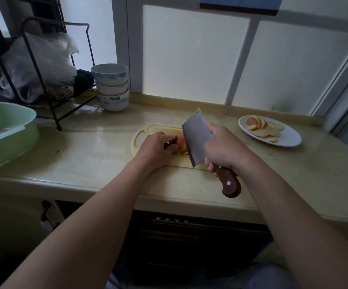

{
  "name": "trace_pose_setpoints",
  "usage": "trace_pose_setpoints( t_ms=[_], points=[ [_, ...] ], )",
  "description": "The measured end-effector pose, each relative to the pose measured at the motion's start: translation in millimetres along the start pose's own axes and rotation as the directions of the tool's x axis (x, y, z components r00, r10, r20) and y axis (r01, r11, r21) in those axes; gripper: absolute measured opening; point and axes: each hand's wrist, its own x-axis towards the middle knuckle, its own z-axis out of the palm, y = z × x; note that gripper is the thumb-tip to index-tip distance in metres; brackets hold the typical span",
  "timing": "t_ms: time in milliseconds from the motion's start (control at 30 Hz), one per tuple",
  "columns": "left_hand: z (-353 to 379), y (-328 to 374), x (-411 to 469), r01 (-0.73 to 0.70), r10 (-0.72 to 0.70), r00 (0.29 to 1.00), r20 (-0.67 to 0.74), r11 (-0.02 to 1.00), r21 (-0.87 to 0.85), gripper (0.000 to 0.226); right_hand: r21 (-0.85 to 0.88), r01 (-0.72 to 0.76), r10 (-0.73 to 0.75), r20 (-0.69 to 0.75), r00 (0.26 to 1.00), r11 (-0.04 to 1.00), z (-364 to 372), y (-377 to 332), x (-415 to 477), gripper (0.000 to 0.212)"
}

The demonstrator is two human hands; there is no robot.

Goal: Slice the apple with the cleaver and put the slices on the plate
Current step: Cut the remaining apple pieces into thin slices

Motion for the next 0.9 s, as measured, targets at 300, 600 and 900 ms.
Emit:
trace_pose_setpoints(
  t_ms=[300, 600, 900],
  points=[
    [1.6, -3.1, 3.1, 0.028, -0.028, 0.999, 0.018, 1.000, -0.007, 0.037, 0.011, -0.007, 0.007, 0.030, 1.000, 1.000, -6.2, 0.6, -10.4, 0.082],
    [-0.4, -2.9, 0.3, 0.027, -0.027, 0.999, -0.028, 0.999, -0.022, 0.031, -0.062, 0.003, 0.000, 0.058, 0.998, 0.998, 6.2, -4.1, 9.7, 0.075],
    [-0.7, -2.5, 0.2, 0.018, -0.020, 0.999, -0.044, 0.999, -0.043, 0.038, -0.085, -0.002, 0.007, 0.058, 0.998, 0.996, 25.3, -5.9, 17.2, 0.075]
  ],
)
